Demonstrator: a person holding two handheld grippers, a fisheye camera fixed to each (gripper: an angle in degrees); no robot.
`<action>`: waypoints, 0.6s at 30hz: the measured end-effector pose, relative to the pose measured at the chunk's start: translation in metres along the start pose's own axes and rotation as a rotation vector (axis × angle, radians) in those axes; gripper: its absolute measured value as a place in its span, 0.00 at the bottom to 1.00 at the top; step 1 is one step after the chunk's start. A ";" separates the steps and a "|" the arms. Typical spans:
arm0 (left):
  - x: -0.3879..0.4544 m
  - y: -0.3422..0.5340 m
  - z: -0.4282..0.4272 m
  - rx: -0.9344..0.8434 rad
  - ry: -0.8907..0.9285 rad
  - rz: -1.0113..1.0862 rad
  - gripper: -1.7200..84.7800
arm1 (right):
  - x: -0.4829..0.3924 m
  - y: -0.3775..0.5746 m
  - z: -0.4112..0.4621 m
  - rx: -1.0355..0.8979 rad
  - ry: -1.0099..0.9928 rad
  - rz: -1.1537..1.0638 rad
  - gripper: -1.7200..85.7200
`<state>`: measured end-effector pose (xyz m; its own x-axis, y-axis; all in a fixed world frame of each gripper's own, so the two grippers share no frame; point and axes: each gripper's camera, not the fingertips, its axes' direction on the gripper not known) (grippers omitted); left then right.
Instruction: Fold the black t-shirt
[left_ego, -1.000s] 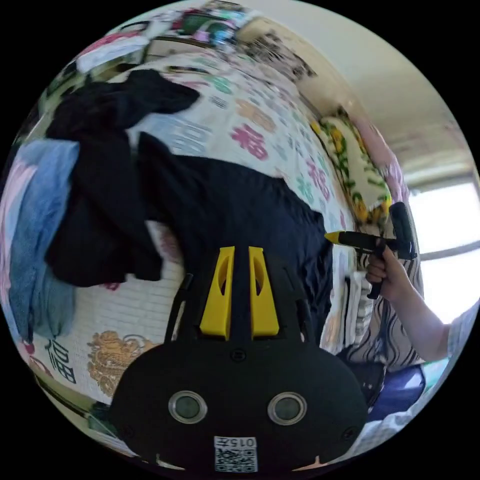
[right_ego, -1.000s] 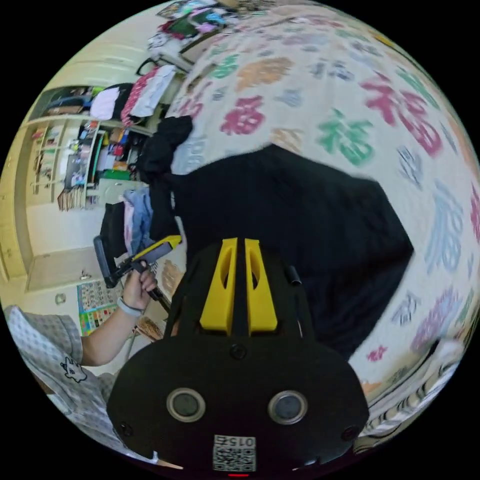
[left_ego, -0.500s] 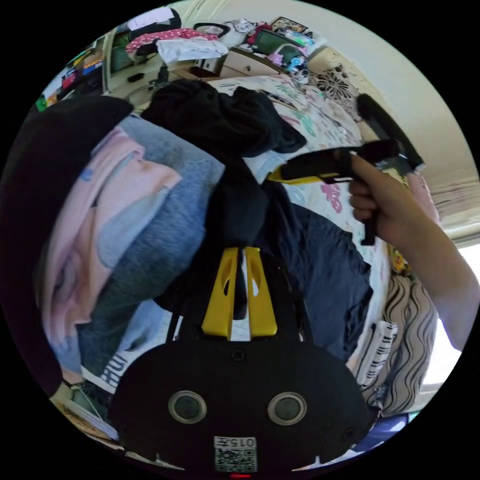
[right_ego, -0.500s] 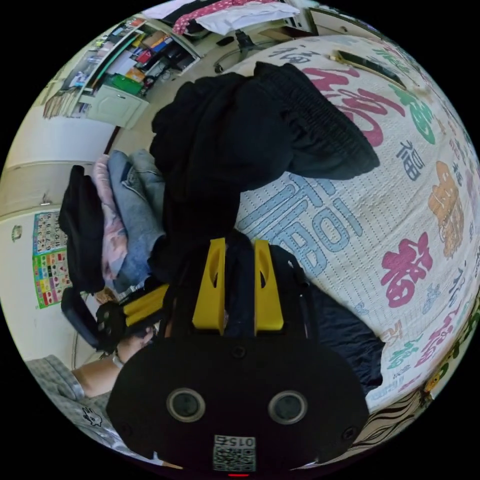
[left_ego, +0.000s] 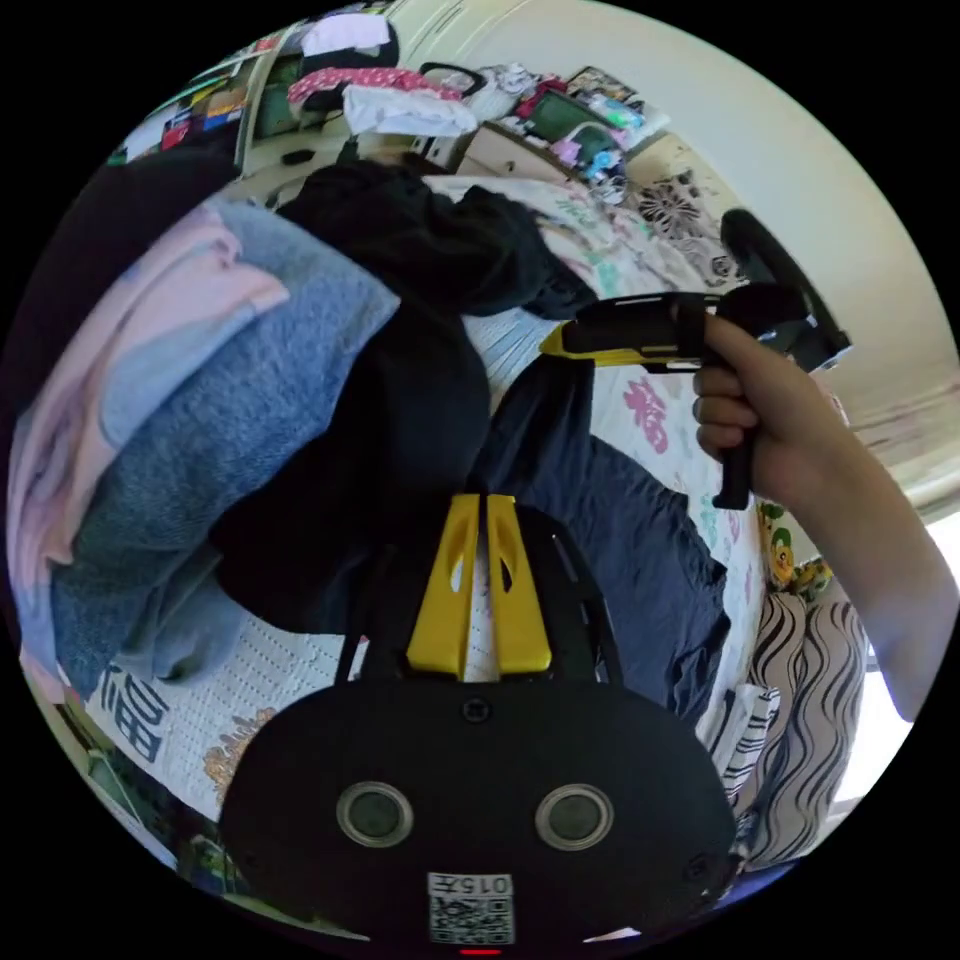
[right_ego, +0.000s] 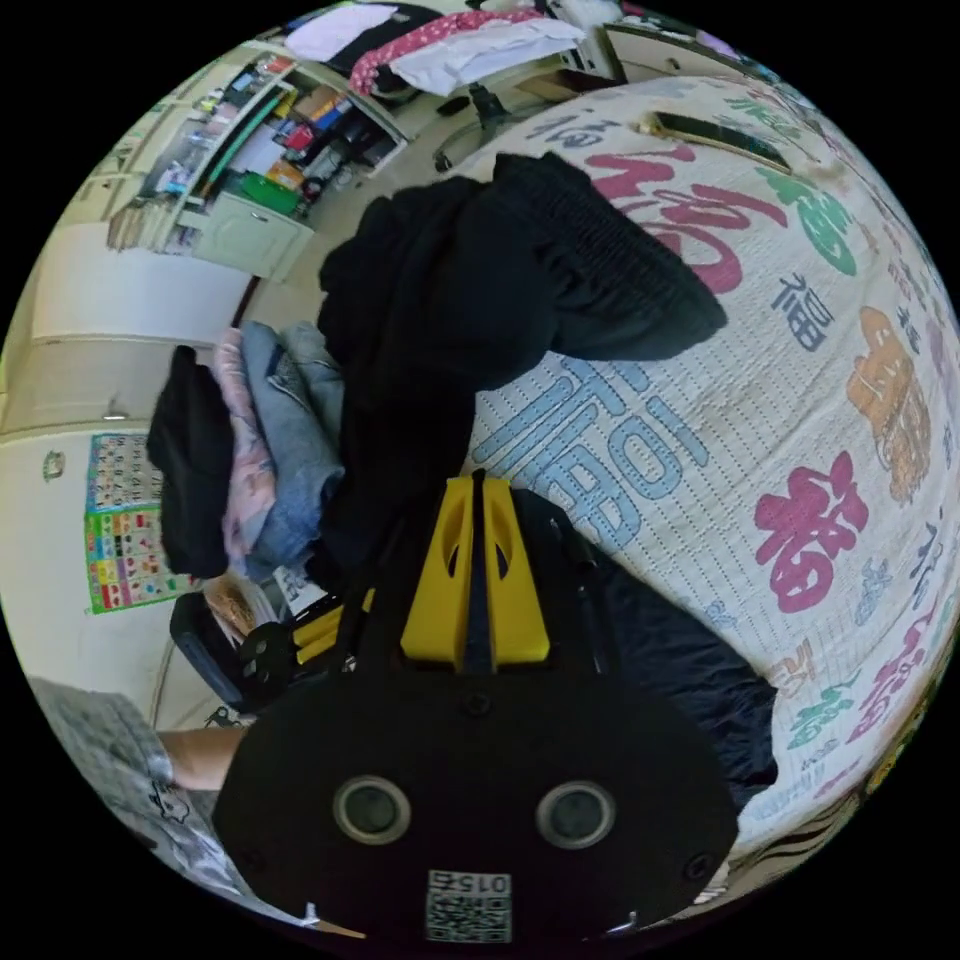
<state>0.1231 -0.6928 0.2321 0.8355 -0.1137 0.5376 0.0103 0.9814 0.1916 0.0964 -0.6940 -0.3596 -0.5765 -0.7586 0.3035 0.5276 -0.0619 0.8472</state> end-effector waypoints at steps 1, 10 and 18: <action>0.008 0.004 -0.011 0.041 0.022 0.046 0.02 | 0.007 0.011 -0.014 0.055 -0.045 0.009 0.01; 0.128 0.071 -0.027 0.034 -0.011 0.640 0.04 | 0.088 0.169 -0.073 0.314 -0.168 0.296 0.05; 0.182 0.086 -0.009 -0.037 0.089 0.702 0.06 | 0.119 0.229 -0.089 0.327 -0.013 0.528 0.09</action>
<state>0.2808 -0.6279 0.3392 0.6933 0.5595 0.4542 -0.5299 0.8229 -0.2049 0.2044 -0.8562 -0.1689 -0.2982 -0.6245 0.7218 0.5266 0.5231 0.6701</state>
